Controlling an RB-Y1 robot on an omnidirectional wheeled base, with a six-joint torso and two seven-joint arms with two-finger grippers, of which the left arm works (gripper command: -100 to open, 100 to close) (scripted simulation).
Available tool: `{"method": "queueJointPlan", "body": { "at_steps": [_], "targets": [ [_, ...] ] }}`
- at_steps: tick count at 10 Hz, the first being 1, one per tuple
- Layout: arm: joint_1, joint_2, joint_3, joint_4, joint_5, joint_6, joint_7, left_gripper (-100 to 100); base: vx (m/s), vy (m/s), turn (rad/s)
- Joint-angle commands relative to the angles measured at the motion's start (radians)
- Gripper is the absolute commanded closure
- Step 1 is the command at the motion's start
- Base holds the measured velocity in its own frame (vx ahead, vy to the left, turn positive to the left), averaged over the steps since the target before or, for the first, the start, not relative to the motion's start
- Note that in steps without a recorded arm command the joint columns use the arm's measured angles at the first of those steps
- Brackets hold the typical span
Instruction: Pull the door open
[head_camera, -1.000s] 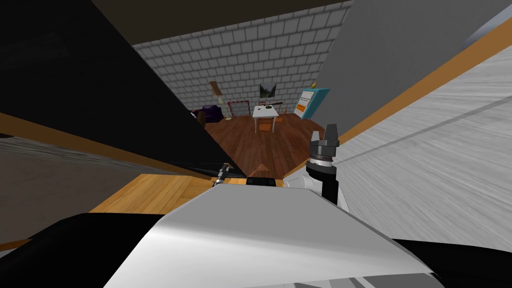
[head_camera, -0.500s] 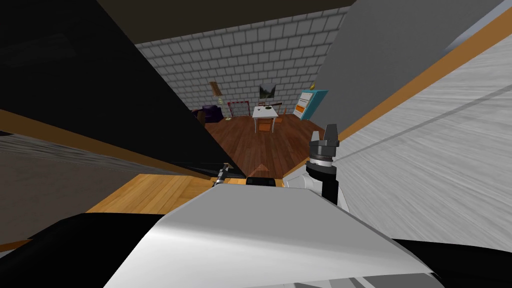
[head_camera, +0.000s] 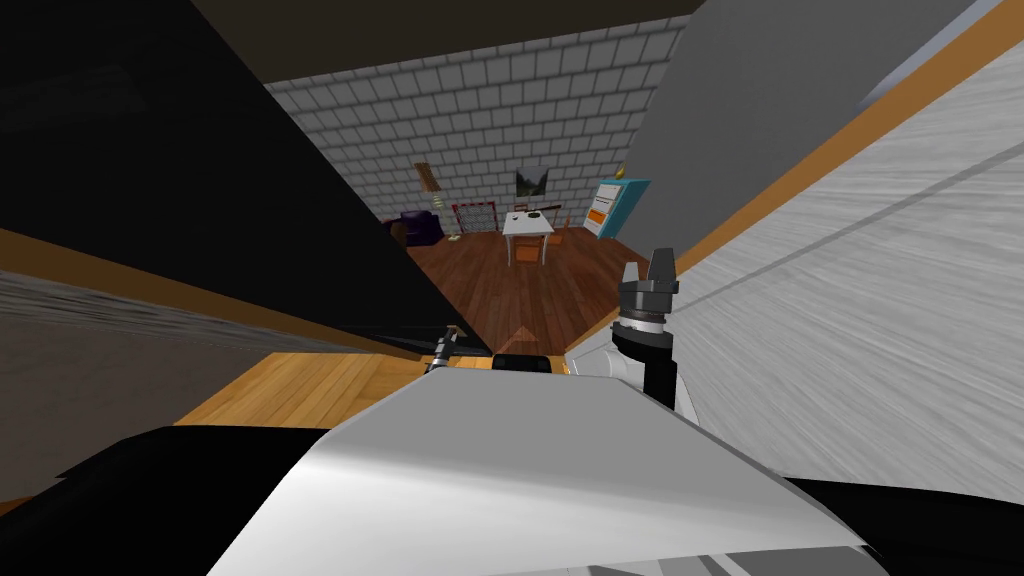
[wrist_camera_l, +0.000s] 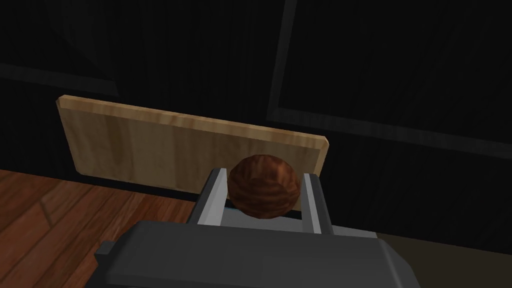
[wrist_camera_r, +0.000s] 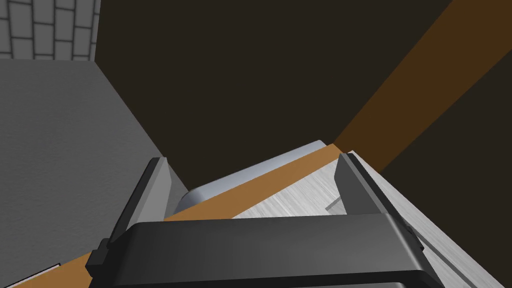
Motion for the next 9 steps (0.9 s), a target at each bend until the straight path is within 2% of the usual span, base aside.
{"method": "queueJointPlan", "body": {
  "at_steps": [1,8,9],
  "targets": [
    [-0.003,0.002,-0.004,0.002,0.011,0.000,0.036,100,-0.033,0.018,-0.039],
    [-0.008,0.013,-0.033,0.003,0.070,0.022,0.228,100,-0.040,0.014,-0.052],
    [-0.008,0.013,-0.033,0.003,0.070,0.022,0.238,100,-0.031,0.017,-0.029]
  ]
}}
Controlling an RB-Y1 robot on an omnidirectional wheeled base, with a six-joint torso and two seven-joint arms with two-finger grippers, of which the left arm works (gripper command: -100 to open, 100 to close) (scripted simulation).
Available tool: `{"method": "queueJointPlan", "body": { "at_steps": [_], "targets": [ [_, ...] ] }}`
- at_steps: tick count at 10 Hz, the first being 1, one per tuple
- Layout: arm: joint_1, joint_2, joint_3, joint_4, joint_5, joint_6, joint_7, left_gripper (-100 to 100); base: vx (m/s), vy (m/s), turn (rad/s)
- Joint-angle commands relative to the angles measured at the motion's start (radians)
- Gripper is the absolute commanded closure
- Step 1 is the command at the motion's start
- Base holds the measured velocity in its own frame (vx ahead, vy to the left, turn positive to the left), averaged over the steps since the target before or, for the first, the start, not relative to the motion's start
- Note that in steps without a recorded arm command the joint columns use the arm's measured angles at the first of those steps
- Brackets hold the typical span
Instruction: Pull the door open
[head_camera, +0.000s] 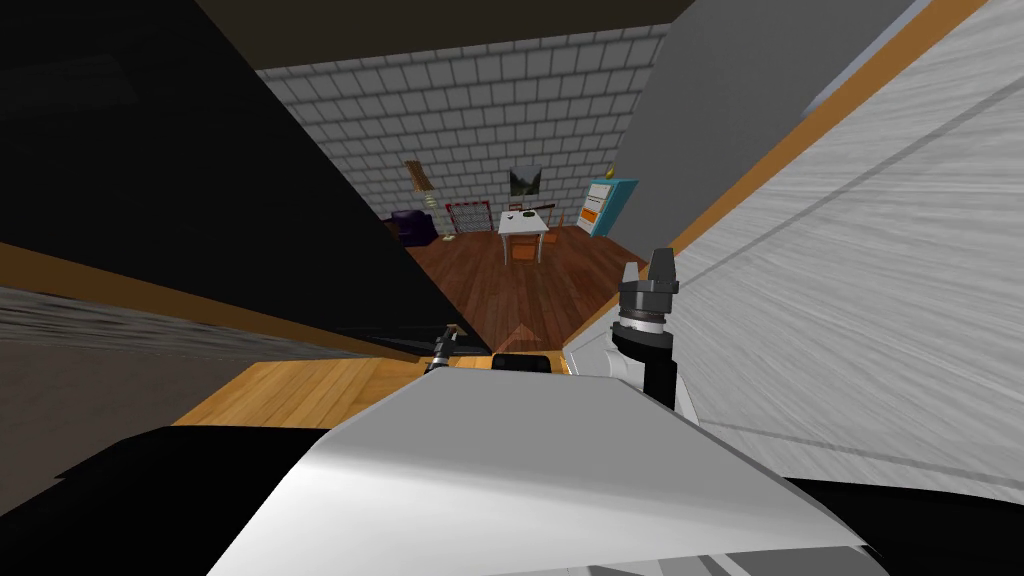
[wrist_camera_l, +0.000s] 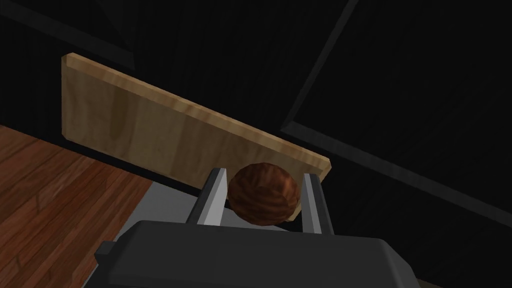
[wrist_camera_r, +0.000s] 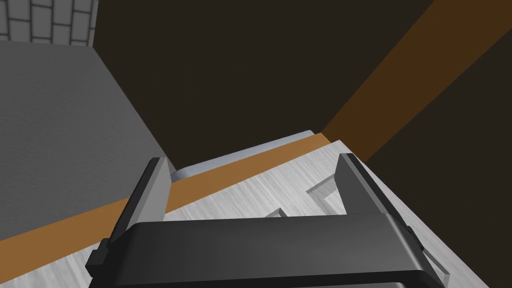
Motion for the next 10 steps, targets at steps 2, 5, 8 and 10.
{"method": "queueJointPlan", "body": {
  "at_steps": [2,5,8,10],
  "targets": [
    [-0.008,0.007,-0.010,0.002,0.026,0.002,0.074,100,-0.037,0.014,-0.052],
    [-0.010,0.010,-0.020,0.002,0.048,0.010,0.143,100,-0.036,0.013,-0.047],
    [-0.012,0.014,-0.032,0.003,0.072,0.020,0.214,100,-0.036,0.015,-0.051],
    [-0.013,0.015,-0.039,0.003,0.085,0.025,0.266,100,-0.040,0.018,-0.045]
  ]
}}
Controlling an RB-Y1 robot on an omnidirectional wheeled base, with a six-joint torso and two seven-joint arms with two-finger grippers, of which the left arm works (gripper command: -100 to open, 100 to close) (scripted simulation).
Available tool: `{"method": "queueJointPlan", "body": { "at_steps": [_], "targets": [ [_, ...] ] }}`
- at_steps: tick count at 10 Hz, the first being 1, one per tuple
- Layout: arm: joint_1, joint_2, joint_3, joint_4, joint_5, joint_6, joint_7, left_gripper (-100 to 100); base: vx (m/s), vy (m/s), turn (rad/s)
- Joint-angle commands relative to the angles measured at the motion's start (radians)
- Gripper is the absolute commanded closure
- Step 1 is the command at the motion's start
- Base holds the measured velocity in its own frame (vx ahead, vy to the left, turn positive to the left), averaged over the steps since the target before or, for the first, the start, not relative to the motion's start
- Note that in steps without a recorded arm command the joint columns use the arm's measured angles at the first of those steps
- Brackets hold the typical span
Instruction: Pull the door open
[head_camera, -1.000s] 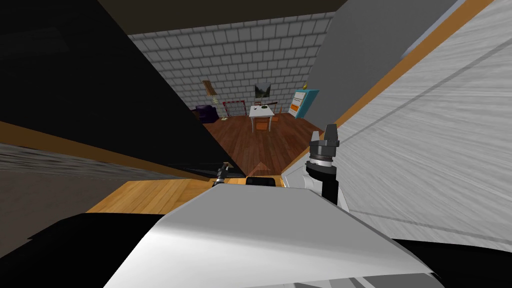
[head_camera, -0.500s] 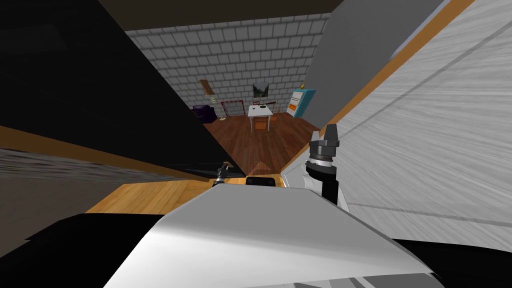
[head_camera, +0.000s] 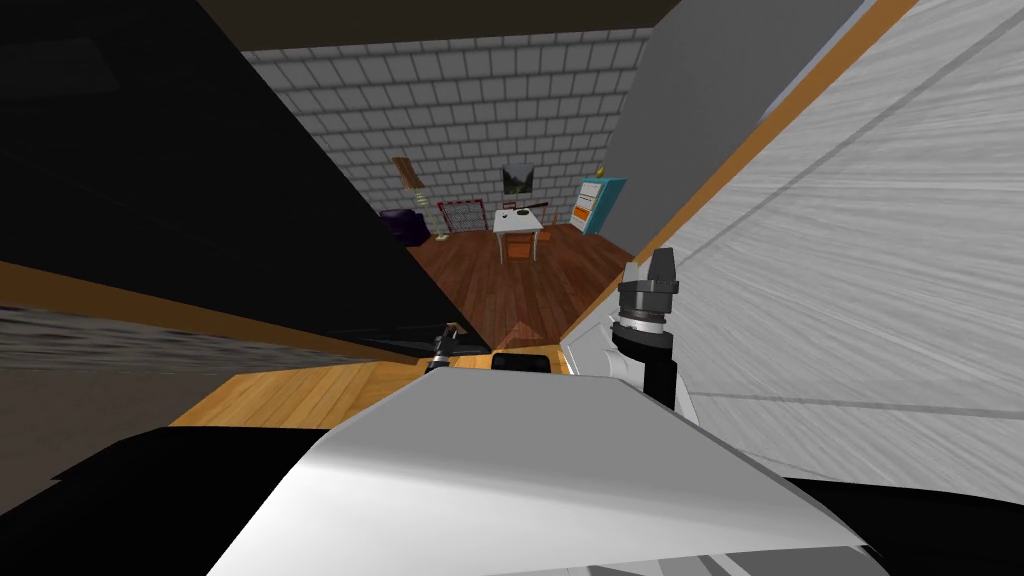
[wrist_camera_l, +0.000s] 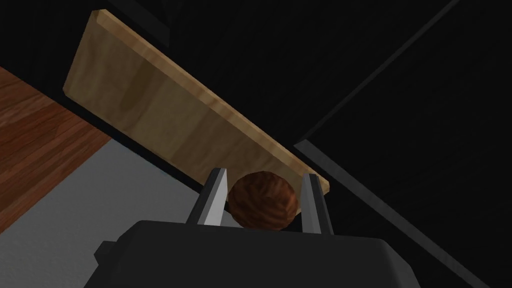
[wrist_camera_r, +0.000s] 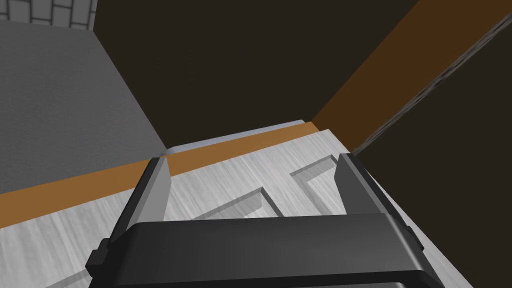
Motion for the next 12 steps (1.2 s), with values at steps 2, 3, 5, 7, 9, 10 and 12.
{"method": "queueJointPlan", "body": {
  "at_steps": [2,3,5,7,9,10,12],
  "targets": [
    [-0.007,0.006,-0.006,-0.004,0.023,-0.004,0.064,100,-0.049,0.014,-0.055],
    [-0.008,0.008,-0.012,-0.004,0.036,0.000,0.100,100,-0.038,0.013,-0.044],
    [-0.009,0.010,-0.018,-0.003,0.049,0.006,0.140,100,-0.031,0.014,-0.040],
    [-0.010,0.011,-0.025,-0.003,0.063,0.011,0.179,100,-0.034,0.009,-0.048],
    [-0.011,0.013,-0.032,-0.003,0.077,0.016,0.221,100,-0.035,0.010,-0.039],
    [-0.011,0.013,-0.032,-0.003,0.077,0.016,0.225,100,-0.036,0.012,-0.041],
    [-0.012,0.015,-0.039,-0.002,0.091,0.021,0.266,100,-0.036,0.012,-0.048]
  ]
}}
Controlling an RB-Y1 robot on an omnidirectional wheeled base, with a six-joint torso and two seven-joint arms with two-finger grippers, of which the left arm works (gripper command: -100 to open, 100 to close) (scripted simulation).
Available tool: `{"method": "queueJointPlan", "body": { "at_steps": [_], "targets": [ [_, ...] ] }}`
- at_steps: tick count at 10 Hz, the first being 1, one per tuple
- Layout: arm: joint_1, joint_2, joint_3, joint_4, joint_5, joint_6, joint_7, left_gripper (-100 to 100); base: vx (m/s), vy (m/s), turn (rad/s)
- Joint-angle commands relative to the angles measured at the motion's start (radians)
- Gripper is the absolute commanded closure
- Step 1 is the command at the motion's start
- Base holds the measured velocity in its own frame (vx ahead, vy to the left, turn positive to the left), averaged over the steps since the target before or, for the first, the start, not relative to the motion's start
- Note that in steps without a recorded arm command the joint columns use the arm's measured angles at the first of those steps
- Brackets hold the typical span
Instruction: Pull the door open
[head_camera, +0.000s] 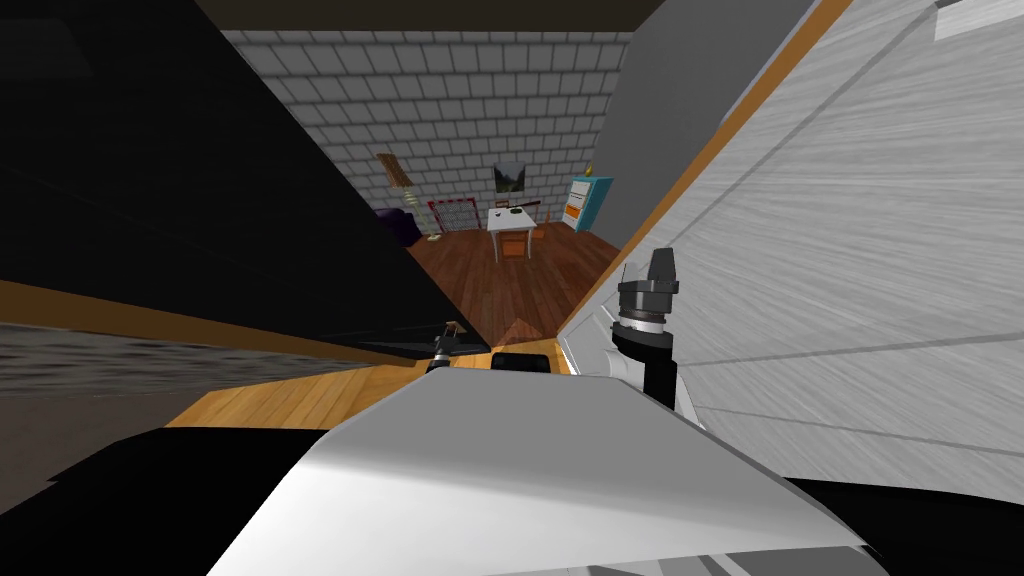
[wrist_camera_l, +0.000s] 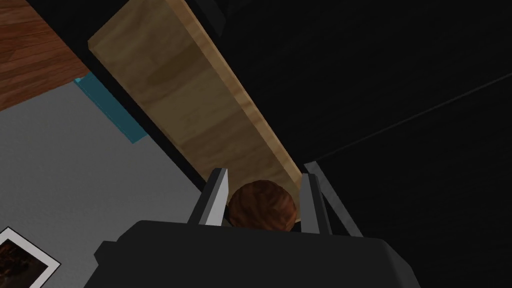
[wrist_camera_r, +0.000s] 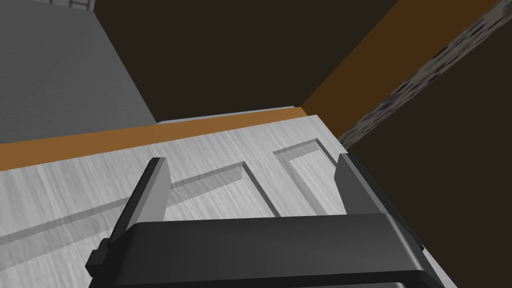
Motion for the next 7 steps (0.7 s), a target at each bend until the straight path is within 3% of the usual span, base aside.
{"method": "queueJointPlan", "body": {
  "at_steps": [1,7],
  "targets": [
    [-0.005,0.004,-0.005,-0.026,0.020,0.002,0.050,100,-0.039,0.010,-0.049],
    [-0.010,0.011,-0.034,-0.024,0.078,0.024,0.218,100,-0.051,0.015,-0.064]
  ]
}}
